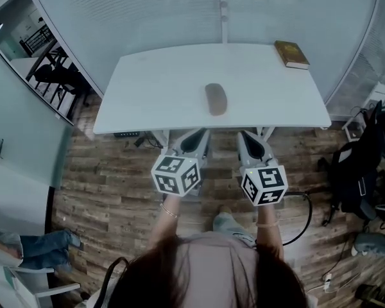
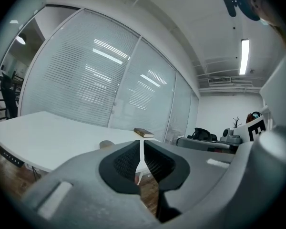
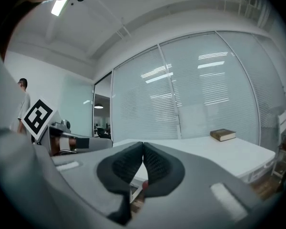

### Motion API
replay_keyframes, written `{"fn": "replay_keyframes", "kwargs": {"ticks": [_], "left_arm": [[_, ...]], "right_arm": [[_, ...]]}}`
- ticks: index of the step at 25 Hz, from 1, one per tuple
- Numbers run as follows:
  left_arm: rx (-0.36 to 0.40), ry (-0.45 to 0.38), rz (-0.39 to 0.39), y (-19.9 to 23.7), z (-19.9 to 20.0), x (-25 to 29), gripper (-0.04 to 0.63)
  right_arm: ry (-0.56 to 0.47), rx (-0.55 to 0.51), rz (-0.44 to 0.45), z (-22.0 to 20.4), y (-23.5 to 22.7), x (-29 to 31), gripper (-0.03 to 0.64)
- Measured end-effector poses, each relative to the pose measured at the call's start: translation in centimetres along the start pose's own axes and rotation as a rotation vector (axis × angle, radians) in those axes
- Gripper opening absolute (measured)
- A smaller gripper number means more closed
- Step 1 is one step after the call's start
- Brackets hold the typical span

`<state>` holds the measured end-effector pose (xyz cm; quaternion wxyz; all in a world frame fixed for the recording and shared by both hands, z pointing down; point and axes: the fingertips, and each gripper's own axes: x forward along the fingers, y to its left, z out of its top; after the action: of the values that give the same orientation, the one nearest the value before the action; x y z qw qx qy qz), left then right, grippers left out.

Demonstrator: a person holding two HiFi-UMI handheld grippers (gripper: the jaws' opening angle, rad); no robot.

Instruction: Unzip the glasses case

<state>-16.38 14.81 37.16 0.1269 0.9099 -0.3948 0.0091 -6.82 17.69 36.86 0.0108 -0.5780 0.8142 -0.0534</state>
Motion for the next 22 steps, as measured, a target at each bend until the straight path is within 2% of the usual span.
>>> {"fn": "replay_keyframes", "kwargs": {"ticks": [9, 14, 22], "left_arm": [[-0.025, 0.022, 0.018, 0.8, 0.6, 5.8, 0.023], [-0.069, 0.027, 0.071, 2.4, 0.4, 8.3, 0.074], [-0.141, 0.051, 0.143, 5.5, -0.4, 11.2, 0.11]], "right_arm": [[0.051, -0.087, 0.008, 0.1, -5.0, 3.5, 0.003], [0.058, -0.135, 0.026, -0.3, -7.1, 5.5, 0.003], [0.07, -0.095, 0.082, -0.8, -9.4, 8.3, 0.003]]}}
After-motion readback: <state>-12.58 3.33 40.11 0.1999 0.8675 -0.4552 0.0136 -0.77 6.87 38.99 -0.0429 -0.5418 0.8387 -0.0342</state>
